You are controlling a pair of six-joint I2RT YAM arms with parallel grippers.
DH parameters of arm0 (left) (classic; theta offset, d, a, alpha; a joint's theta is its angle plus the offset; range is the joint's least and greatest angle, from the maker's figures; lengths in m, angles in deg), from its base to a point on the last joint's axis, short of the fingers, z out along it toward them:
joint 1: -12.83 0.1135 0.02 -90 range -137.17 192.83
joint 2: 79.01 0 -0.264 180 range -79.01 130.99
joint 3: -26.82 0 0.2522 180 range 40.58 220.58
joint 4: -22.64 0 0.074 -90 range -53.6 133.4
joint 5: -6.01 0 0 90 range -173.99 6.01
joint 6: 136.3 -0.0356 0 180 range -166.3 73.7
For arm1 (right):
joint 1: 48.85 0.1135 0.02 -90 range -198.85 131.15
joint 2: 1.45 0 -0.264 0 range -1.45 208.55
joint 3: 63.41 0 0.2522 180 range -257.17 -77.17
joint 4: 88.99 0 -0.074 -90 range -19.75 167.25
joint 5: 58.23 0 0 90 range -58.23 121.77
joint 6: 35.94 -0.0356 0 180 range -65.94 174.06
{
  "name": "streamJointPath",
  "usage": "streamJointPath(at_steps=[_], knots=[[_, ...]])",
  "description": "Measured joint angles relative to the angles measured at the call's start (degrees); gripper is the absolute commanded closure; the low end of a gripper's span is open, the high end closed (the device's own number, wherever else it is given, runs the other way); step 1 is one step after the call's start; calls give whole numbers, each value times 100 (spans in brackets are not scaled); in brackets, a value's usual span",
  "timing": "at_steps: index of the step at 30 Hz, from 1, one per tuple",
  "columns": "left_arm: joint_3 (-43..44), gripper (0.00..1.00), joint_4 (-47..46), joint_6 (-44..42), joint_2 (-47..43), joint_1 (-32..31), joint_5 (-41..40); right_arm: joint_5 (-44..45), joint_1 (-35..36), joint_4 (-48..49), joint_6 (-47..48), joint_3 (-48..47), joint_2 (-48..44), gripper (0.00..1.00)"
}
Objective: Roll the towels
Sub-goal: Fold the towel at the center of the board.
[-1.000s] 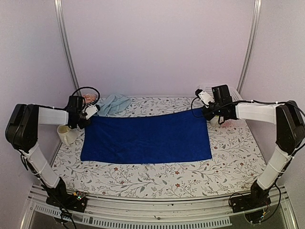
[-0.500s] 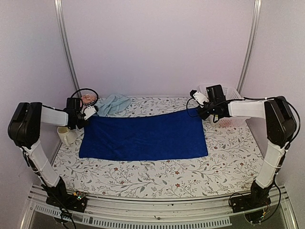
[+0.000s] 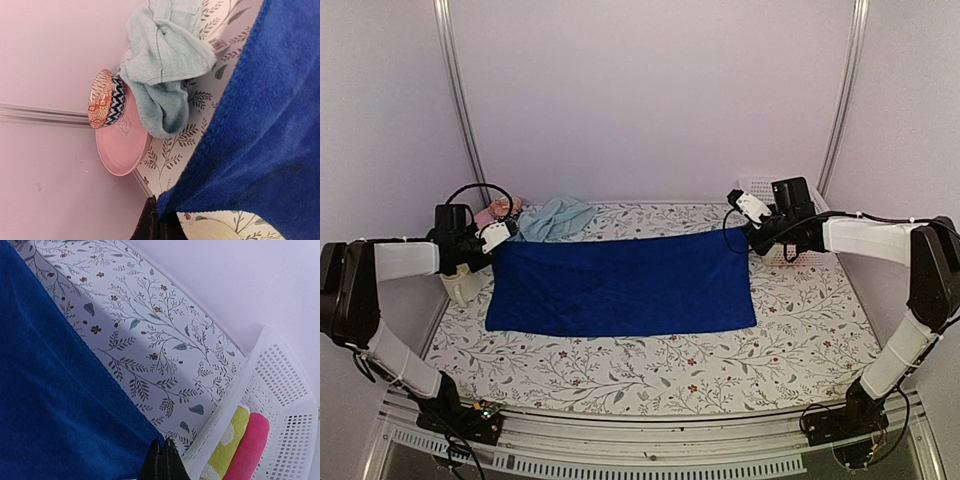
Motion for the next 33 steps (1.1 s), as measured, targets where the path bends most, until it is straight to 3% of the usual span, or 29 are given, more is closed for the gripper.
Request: streamJointPath(at_steps=[10,20,33], knots=[[-348,100,680,-402,-514,153,348,-463,-219,-192,317,1005,-719,99],[-831,100,1071,-796,-931,201,479,-1091,-216,-319,590,1377,-973,99],[-1185,100,1611,-1250,-1445,345,721,-1139,24,-673,1021,1910,-1508,99]])
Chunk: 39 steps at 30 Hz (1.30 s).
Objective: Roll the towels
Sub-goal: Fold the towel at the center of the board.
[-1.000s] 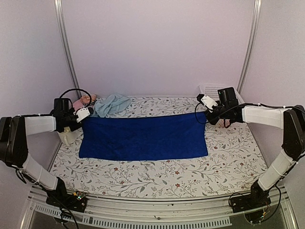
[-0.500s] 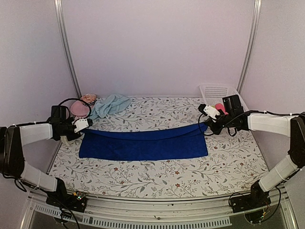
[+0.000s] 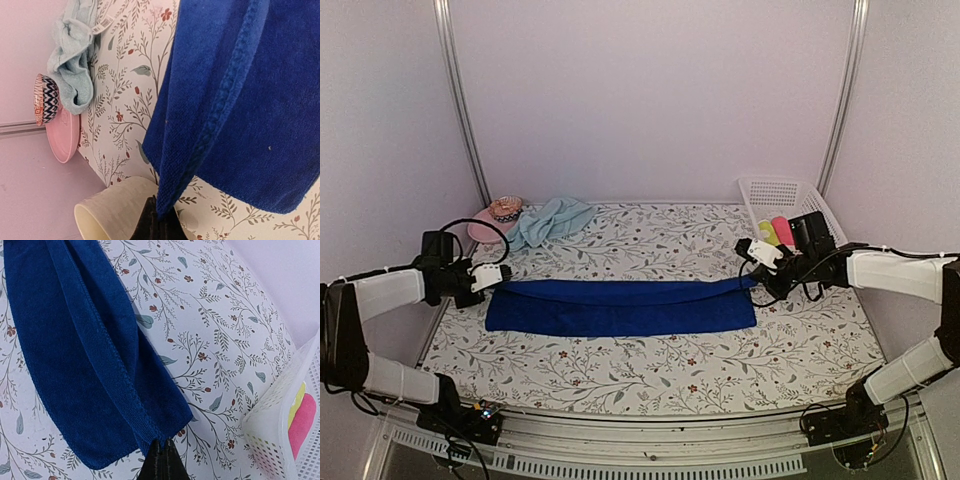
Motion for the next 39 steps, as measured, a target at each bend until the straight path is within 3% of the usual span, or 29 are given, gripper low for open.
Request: streamJointPath(at_steps=[15,39], knots=[[-308,100,367,-374,-387,291,354,315,79,-203,92,514,-533,99],[-627,100,761,-879,-498,330,597,605,308,-251,138,734,-120,98]])
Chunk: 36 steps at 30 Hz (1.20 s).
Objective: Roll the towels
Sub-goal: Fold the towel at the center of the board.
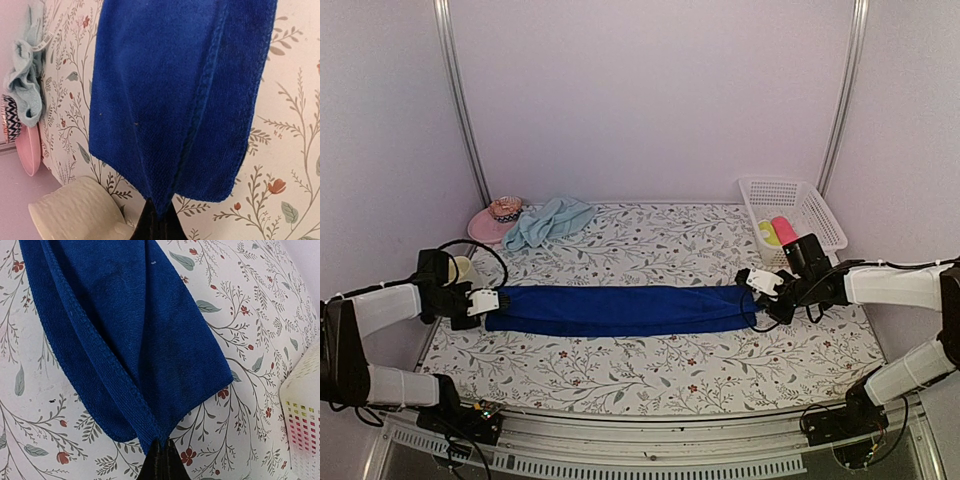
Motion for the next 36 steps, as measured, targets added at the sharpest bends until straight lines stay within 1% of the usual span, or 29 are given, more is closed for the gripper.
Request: streamJointPath(at_steps=[13,24,26,27,28,29,30,32,33,34,36], knots=[[0,100,306,-219,-83,31,55,79,33,-2,37,68,-46,99],[-68,100,284,-343,-103,50,-11,90,111,-42,175,240,-157,98],[-118,99,273,-350,-103,50,-26,92,127,-42,195,249,-153,97],[-136,98,273,-354,-98,50,-31,92,133,-42,197,249,-146,93],[-144,96,269,-363,-96,50,-31,94,133,-42,199,249,-133,92],[-149,91,269,-365,-96,50,-33,96,138,-42,210,249,-120,90],[-151,84,260,-367,-94,52,-35,111,142,-44,219,251,-107,87],[-151,69,245,-409,-90,55,-48,125,144,-46,229,251,-85,69],[-151,63,243,-396,-85,61,-59,138,146,-46,260,251,-83,62],[-151,60,240,-389,-76,66,-76,151,155,-52,216,251,-83,57],[-149,51,256,-385,-59,79,-92,192,170,-61,238,254,-83,53]])
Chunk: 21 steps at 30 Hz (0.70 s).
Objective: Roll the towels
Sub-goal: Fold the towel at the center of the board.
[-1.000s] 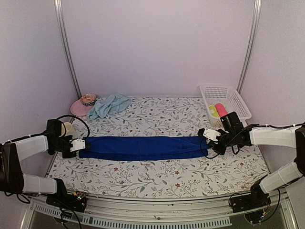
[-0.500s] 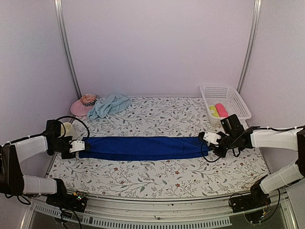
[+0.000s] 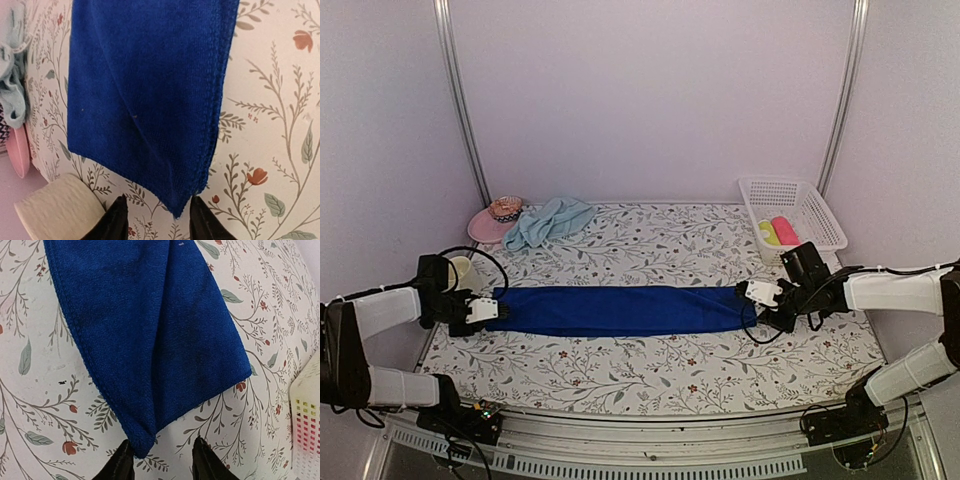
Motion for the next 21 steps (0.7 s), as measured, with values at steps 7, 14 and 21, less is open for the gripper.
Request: streamJointPath(at_steps=[7,14,21], knots=[[127,12,306,-125,-44,85,11,35,15,-109,0,9,-122,38],[789,3,879,-201,-227,420,216,-2,37,-562,-76,-142,-658,30],[1375,4,874,177,-4,612,562,-122,39,-896,-275,-503,-1244,29]])
